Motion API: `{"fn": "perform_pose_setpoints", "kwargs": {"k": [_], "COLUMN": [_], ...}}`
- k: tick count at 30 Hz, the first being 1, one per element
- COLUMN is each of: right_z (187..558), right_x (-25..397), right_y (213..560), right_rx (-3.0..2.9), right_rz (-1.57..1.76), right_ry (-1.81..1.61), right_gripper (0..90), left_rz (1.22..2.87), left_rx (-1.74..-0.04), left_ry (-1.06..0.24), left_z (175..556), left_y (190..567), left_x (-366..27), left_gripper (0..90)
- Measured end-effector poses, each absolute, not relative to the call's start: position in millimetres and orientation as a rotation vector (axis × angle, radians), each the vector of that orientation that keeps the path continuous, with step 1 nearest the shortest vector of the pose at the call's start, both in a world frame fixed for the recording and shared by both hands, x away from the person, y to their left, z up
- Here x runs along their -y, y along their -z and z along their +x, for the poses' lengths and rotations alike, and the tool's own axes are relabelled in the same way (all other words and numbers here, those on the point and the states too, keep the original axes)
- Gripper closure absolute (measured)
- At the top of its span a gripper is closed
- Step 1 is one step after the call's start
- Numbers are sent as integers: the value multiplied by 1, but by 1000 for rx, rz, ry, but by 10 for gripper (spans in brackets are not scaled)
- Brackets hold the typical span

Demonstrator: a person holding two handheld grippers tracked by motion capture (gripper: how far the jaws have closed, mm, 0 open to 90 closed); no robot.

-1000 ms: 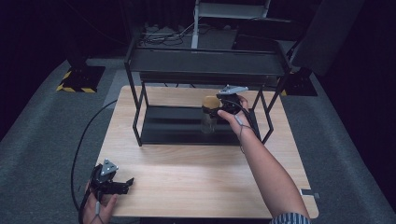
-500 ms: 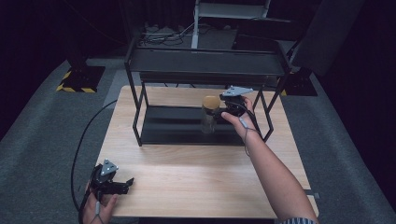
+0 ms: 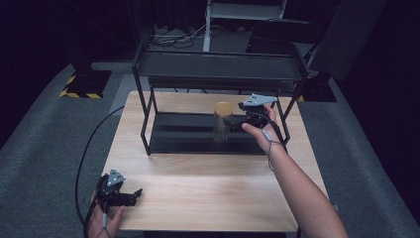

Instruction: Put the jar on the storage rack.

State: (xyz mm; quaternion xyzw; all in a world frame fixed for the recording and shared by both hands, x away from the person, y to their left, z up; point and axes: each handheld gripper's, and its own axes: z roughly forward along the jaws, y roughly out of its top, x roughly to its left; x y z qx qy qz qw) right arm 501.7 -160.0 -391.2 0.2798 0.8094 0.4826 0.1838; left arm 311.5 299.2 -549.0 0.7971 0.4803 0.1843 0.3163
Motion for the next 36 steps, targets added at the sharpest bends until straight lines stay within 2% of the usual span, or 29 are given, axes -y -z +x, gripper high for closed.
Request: {"fn": "perform_pose_setpoints", "kwargs": {"k": [25,36], "right_z": [462,447], "right_x": [195,199], "right_y": [385,379], "right_rx": [-2262,-2279], "right_rz": [793,764], "right_ry": [-1405,-1385], "right_gripper": [81,81], "left_rz": [2101,2101], "left_rx": [-1264,-1264], "left_ry": [-482,-482], "left_z": [312,312], "left_y": [549,549], "left_x": [-299,-299], "left_gripper": [4,5]}}
